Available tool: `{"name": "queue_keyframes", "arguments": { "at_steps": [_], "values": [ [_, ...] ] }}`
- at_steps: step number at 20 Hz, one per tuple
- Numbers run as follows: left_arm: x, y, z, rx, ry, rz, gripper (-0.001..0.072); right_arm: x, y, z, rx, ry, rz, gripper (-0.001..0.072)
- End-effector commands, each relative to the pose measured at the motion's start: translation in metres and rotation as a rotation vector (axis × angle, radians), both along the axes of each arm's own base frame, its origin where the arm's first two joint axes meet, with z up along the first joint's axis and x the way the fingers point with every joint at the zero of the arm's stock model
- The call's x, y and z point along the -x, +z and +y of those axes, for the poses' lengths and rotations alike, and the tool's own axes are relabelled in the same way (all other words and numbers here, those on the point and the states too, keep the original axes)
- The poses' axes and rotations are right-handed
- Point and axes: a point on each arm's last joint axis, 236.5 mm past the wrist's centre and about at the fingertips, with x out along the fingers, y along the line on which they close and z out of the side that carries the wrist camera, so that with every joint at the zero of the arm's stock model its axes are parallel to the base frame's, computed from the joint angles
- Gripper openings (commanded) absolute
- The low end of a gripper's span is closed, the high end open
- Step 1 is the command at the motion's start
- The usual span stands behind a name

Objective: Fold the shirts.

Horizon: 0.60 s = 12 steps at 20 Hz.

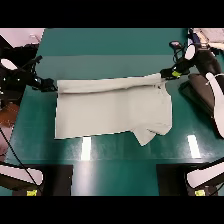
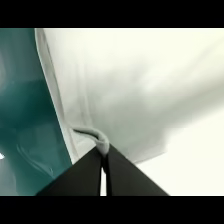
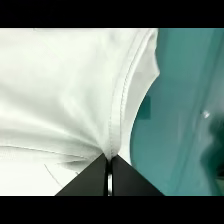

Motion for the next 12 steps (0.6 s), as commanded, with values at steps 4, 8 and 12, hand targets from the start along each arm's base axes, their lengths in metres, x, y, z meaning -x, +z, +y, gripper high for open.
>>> {"name": "queue_keyframes", "arguments": {
  "at_steps": [4, 8, 12],
  "values": [
    [0.028, -0.018, -0.007, 0.024, -0.024, 0.103, 0.0026, 0.041, -0.026, 0.022, -0.03, 0.028, 0.163, 0.0016],
    [0.032, -0.013, -0.006, 0.027, -0.013, 0.12, 0.0645, 0.065, -0.027, 0.032, -0.11, 0.013, 0.268, 0.0386],
    [0.05, -0.002, 0.01, -0.062, -0.027, 0.161, 0.0646, 0.087, -0.006, 0.043, -0.27, 0.005, 0.335, 0.0449]
  ]
}}
